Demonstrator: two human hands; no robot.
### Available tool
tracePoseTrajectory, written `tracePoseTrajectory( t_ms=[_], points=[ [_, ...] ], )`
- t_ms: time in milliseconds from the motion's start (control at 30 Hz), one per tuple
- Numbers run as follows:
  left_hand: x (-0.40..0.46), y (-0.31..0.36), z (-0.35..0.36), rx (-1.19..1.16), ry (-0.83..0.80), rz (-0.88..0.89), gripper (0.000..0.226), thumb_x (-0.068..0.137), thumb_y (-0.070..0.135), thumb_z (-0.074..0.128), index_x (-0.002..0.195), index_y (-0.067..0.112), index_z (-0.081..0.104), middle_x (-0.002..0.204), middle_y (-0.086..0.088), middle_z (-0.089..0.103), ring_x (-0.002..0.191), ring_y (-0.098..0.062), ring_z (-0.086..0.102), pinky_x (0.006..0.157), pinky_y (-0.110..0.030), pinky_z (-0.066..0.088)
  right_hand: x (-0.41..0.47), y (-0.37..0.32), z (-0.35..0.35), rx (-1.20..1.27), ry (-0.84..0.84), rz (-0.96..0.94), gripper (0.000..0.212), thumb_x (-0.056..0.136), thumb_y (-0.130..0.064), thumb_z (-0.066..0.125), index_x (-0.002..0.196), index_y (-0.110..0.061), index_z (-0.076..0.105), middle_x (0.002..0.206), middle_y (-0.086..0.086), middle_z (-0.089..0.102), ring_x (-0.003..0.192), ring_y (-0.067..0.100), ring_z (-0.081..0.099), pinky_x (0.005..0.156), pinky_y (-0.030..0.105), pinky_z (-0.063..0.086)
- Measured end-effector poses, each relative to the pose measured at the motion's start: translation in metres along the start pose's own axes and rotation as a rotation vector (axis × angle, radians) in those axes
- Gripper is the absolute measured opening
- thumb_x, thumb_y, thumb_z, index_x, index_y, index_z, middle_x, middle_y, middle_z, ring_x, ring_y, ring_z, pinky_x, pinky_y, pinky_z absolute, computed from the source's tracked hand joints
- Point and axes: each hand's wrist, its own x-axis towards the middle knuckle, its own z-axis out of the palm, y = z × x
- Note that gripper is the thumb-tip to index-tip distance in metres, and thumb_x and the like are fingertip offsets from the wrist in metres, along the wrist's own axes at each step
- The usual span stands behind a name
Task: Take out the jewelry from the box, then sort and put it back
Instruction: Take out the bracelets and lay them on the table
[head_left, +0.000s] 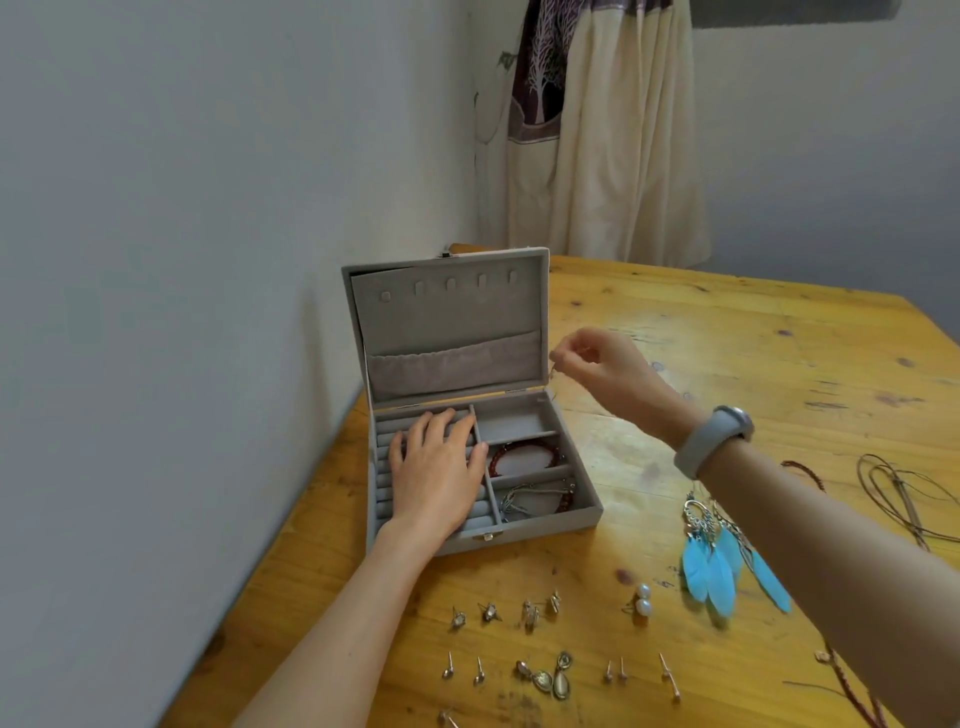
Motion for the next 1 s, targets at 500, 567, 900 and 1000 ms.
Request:
tracePoseTrajectory(
  t_ms=[500, 567, 900, 1000],
  points=[
    [-0.077, 0.077, -0.024, -0.535, 0.142, 0.088, 0.026, 0.092, 0.016, 0.049, 0.116, 0.014, 0.057, 0.116, 0.003, 0.056, 0.109, -0.010, 0.050, 0.096, -0.025, 0.040, -0.178, 0.003, -0.074, 0.068, -0.176, 0.098, 0.012, 0.088, 0.001, 0.050, 0.089, -0.008, 0.058, 0.068, 0.002, 0.059, 0.058, 0.006, 0.059, 0.055, 0.012, 0.043],
    [-0.115, 0.104, -0.027, -0.803, -0.025, 0.101, 0.021, 0.093, 0.014, 0.048, 0.111, 0.018, 0.059, 0.105, 0.009, 0.060, 0.098, -0.002, 0.056, 0.085, -0.013, 0.045, -0.203, -0.002, -0.079, 0.073, -0.190, 0.103, 0.014, 0.088, 0.002, 0.050, 0.088, -0.009, 0.059, 0.063, -0.007, 0.057, 0.053, 0.007, 0.057, 0.053, 0.011, 0.039],
    [-0.220, 0.161, -0.003, -1.659, -0.844, -0.317, 0.045, 0.095, 0.038, 0.031, 0.108, 0.006, 0.060, 0.095, -0.014, 0.070, 0.089, -0.027, 0.067, 0.084, -0.039, 0.052, -0.289, 0.001, -0.083, 0.257, 0.060, 0.182, 0.013, 0.087, 0.001, 0.053, 0.083, -0.008, 0.063, 0.068, 0.003, 0.057, 0.041, 0.015, 0.050, 0.043, 0.012, 0.036],
    [-0.228, 0.161, 0.001, -1.441, -0.740, -0.318, 0.018, 0.093, 0.019, 0.049, 0.095, 0.006, 0.061, 0.080, -0.010, 0.066, 0.071, -0.019, 0.065, 0.065, -0.026, 0.053, -0.311, 0.025, -0.075, 0.234, 0.191, 0.287, 0.015, 0.087, -0.002, 0.053, 0.081, -0.013, 0.063, 0.070, 0.004, 0.058, 0.038, 0.016, 0.051, 0.042, 0.013, 0.036]
  ],
)
